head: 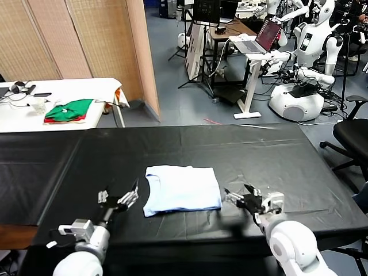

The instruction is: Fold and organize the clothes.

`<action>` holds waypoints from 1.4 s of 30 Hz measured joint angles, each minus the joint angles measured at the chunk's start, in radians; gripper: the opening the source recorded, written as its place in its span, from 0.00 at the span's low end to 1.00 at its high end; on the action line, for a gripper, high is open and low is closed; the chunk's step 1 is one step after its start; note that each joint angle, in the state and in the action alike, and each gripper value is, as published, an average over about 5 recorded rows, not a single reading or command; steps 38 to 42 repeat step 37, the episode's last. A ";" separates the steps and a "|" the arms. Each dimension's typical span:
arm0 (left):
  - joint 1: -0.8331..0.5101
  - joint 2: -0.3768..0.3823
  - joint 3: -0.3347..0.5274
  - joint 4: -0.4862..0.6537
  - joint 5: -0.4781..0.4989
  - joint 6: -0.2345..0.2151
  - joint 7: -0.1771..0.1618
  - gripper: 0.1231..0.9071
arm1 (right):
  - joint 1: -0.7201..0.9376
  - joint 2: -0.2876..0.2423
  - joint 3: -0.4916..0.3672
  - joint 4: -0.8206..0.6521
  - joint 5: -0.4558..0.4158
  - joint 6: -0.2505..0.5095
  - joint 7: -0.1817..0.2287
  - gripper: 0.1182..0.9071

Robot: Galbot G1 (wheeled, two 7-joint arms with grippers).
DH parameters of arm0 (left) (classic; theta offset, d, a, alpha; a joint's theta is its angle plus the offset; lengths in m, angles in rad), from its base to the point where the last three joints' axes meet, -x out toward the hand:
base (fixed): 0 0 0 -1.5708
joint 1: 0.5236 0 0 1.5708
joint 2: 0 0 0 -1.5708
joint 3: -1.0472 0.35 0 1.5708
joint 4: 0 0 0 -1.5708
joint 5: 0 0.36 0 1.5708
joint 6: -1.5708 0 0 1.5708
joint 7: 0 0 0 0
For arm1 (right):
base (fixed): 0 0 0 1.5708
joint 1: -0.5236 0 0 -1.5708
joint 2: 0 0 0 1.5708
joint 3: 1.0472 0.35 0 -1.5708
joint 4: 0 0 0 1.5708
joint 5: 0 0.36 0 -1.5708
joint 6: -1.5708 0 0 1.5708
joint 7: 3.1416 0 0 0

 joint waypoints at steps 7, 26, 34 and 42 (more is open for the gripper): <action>0.088 0.017 -0.035 -0.036 -0.011 -0.011 -0.005 1.00 | -0.189 0.014 0.034 0.080 -0.125 0.250 0.000 1.00; 0.308 0.015 -0.131 -0.094 -0.015 0.001 0.010 1.00 | -0.709 0.087 -0.021 0.184 -0.442 0.789 0.192 1.00; 0.350 0.004 -0.142 -0.099 -0.006 -0.006 0.018 1.00 | -0.778 0.089 -0.033 0.188 -0.448 0.799 0.198 1.00; 0.351 0.005 -0.142 -0.098 -0.005 -0.006 0.019 1.00 | -0.785 0.089 -0.034 0.188 -0.448 0.801 0.199 1.00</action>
